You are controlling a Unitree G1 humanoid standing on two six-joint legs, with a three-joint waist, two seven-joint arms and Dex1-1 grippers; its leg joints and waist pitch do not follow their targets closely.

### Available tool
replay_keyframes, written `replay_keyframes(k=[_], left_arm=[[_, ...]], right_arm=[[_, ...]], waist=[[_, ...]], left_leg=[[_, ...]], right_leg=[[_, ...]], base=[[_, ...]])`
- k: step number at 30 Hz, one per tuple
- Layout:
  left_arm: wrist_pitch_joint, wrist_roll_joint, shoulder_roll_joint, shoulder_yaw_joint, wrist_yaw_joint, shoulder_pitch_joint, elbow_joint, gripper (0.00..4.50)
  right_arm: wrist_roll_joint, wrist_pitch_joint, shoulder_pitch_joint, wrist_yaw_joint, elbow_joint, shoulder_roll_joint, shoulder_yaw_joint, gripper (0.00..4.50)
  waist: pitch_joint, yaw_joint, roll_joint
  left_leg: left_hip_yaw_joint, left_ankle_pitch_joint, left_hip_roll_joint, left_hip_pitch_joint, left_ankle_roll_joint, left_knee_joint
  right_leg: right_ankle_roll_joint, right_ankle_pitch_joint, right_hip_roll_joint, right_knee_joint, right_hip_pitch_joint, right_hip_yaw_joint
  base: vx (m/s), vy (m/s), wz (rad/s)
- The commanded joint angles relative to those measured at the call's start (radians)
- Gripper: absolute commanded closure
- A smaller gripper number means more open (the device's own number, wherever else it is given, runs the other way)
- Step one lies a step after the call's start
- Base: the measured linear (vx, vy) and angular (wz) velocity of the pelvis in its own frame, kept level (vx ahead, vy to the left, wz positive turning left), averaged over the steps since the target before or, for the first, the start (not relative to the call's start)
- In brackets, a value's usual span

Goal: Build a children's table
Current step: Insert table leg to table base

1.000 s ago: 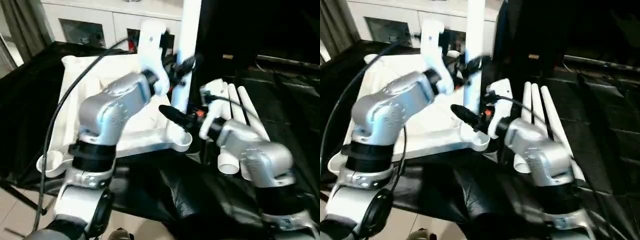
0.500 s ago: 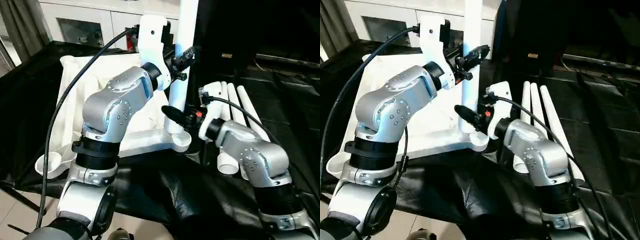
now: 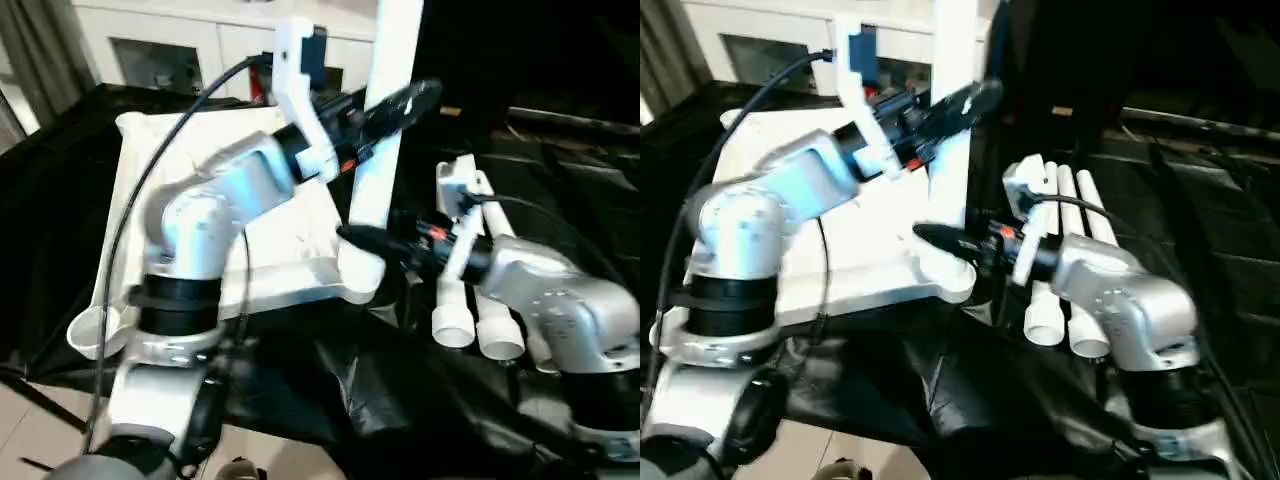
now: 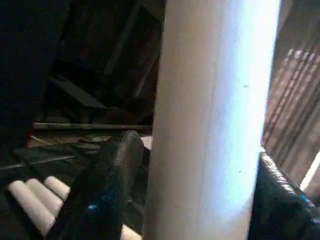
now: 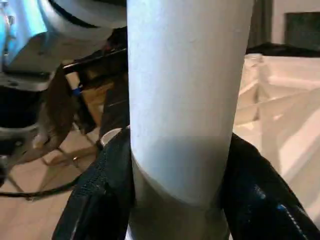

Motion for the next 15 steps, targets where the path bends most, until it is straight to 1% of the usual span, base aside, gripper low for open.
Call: replay_keyframes(k=[1, 2, 3, 6, 8, 9, 10, 11, 12, 13, 14, 15], left_arm=[[0.016, -0.009, 0.002, 0.024, 0.014, -0.014, 0.009, 1.95], [0.017, -0.012, 0.004, 0.028, 0.016, -0.017, 0.017, 2.24], [0.017, -0.012, 0.004, 0.028, 0.016, -0.017, 0.018, 2.33], [0.015, -0.014, 0.01, 0.026, 0.003, -0.017, 0.026, 2.36], [0.011, -0.008, 0.015, 0.016, -0.006, -0.015, 0.027, 2.6], [0.004, 0.0, 0.019, 0.004, -0.009, -0.011, 0.025, 2.6], [0.004, 0.0, 0.019, 0.004, -0.009, -0.011, 0.025, 2.61], [0.008, -0.003, 0.022, -0.003, -0.018, -0.007, 0.022, 2.65], [0.008, 0.0, 0.024, -0.011, -0.022, -0.005, 0.019, 2.65], [0.01, 0.003, 0.028, -0.019, -0.028, -0.002, 0.015, 2.65], [0.011, 0.01, 0.032, -0.037, -0.037, 0.003, 0.008, 2.65], [0.012, 0.01, 0.032, -0.038, -0.038, 0.003, 0.007, 2.65]], right_arm=[[0.033, 0.007, 0.002, 0.041, -0.044, -0.02, -0.015, 2.53], [0.042, 0.011, 0.003, 0.052, -0.047, -0.03, -0.014, 2.53], [0.042, 0.011, 0.003, 0.052, -0.047, -0.031, -0.014, 2.53], [0.048, 0.016, 0.005, 0.063, -0.052, -0.036, -0.014, 2.53], [0.046, 0.017, 0.006, 0.064, -0.055, -0.038, -0.014, 2.53], [0.04, 0.015, 0.009, 0.063, -0.058, -0.04, -0.011, 2.53], [0.04, 0.015, 0.009, 0.063, -0.058, -0.04, -0.011, 2.53], [0.018, -0.005, 0.007, 0.052, -0.056, -0.041, -0.003, 2.18], [0.024, -0.002, 0.008, 0.055, -0.057, -0.042, -0.002, 1.97], [0.031, 0.003, 0.007, 0.063, -0.059, -0.044, 0.0, 1.83], [0.049, 0.03, 0.004, 0.067, -0.062, -0.048, -0.001, 1.77], [0.05, 0.033, 0.003, 0.068, -0.063, -0.049, 0.0, 1.77]], waist=[[-0.08, 0.004, 0.0], [-0.08, 0.003, 0.0], [-0.08, 0.004, 0.0], [-0.081, 0.004, -0.001], [-0.082, 0.005, -0.001], [-0.082, 0.005, -0.002], [-0.082, 0.005, -0.001], [-0.082, 0.005, -0.003], [-0.082, 0.004, -0.003], [-0.082, 0.005, -0.002], [-0.081, 0.004, -0.005], [-0.081, 0.005, -0.003]], left_leg=[[0.0, -0.202, 0.009, 0.017, -0.019, -0.068], [0.0, -0.197, 0.009, 0.016, -0.018, -0.067], [0.0, -0.196, 0.009, 0.016, -0.017, -0.067], [0.0, -0.188, 0.008, 0.015, -0.014, -0.067], [0.0, -0.179, 0.008, 0.016, -0.012, -0.066], [0.0, -0.177, 0.009, 0.016, -0.012, -0.066], [0.0, -0.175, 0.01, 0.016, -0.013, -0.066], [0.0, -0.174, 0.009, 0.016, -0.013, -0.066], [0.0, -0.172, 0.01, 0.016, -0.014, -0.067], [0.0, -0.175, 0.01, 0.016, -0.013, -0.067], [0.0, -0.183, 0.01, 0.017, -0.013, -0.067], [0.0, -0.184, 0.01, 0.017, -0.014, -0.067]], right_leg=[[-0.171, -0.246, -0.058, -0.074, 0.053, 0.029], [-0.172, -0.238, -0.057, -0.074, 0.054, 0.029], [-0.172, -0.235, -0.057, -0.075, 0.054, 0.029], [-0.172, -0.228, -0.057, -0.073, 0.055, 0.028], [-0.175, -0.223, -0.056, -0.073, 0.054, 0.028], [-0.174, -0.221, -0.057, -0.072, 0.054, 0.028], [-0.176, -0.216, -0.057, -0.071, 0.054, 0.028], [-0.176, -0.215, -0.057, -0.071, 0.055, 0.028], [-0.177, -0.215, -0.057, -0.071, 0.055, 0.028], [-0.177, -0.218, -0.058, -0.071, 0.054, 0.028], [-0.172, -0.23, -0.057, -0.072, 0.054, 0.028], [-0.17, -0.235, -0.058, -0.072, 0.054, 0.029]], base=[[0.0, 0.0, 0.0], [0.0, 0.0, 0.0], [0.0, 0.0, 0.0], [0.0, 0.0, 0.0], [0.0, 0.0, 0.0], [0.0, 0.0, 0.0], [0.0, 0.0, 0.0], [0.0, 0.0, 0.0], [0.0, 0.0, 0.0], [0.0, 0.0, 0.0], [0.0, 0.0, 0.0], [0.0, 0.0, 0.0]])
